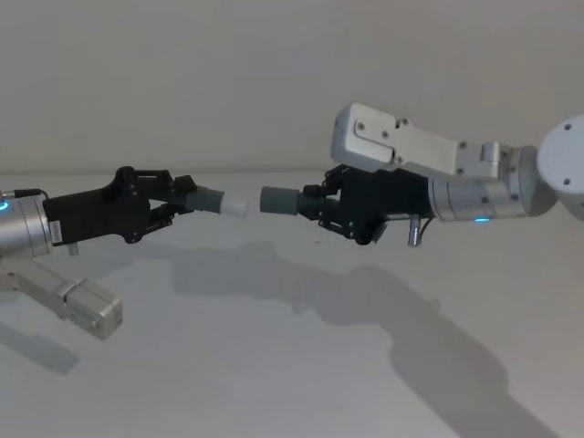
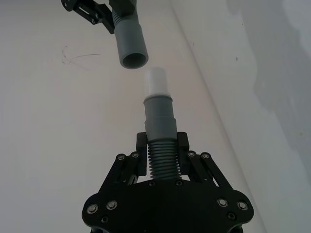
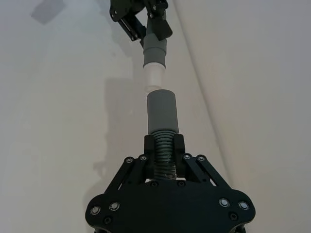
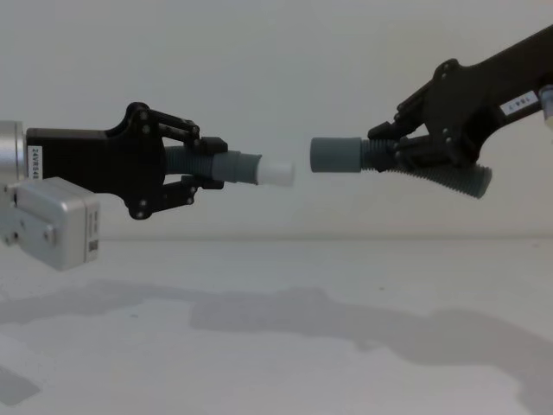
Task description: Use both hands to pick up one end of the pipe from the table, align the ends, and insert them.
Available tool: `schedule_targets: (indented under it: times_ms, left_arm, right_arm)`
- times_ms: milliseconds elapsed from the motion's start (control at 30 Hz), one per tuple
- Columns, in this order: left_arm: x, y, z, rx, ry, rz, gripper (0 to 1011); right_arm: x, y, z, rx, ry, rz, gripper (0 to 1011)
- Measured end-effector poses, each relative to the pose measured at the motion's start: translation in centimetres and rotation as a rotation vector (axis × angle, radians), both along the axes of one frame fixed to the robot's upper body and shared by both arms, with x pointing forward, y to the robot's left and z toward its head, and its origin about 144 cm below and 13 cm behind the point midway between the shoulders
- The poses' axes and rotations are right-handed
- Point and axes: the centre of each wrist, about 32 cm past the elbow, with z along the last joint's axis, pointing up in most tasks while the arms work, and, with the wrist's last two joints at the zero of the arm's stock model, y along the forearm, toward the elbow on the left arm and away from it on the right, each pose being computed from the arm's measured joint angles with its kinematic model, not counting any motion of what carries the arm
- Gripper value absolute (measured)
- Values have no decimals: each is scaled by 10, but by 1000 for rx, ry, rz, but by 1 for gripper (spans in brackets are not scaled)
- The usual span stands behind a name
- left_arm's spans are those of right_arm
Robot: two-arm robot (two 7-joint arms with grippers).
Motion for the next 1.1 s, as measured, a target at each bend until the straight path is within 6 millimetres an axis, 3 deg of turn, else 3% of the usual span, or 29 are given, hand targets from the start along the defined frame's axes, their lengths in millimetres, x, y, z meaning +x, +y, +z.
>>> schedule_targets:
  times_ms: [1100]
  left_arm:
    - [0,0,0,0,0,0,325]
  right_arm:
    - [-3,8,-23,146,138,-95,204]
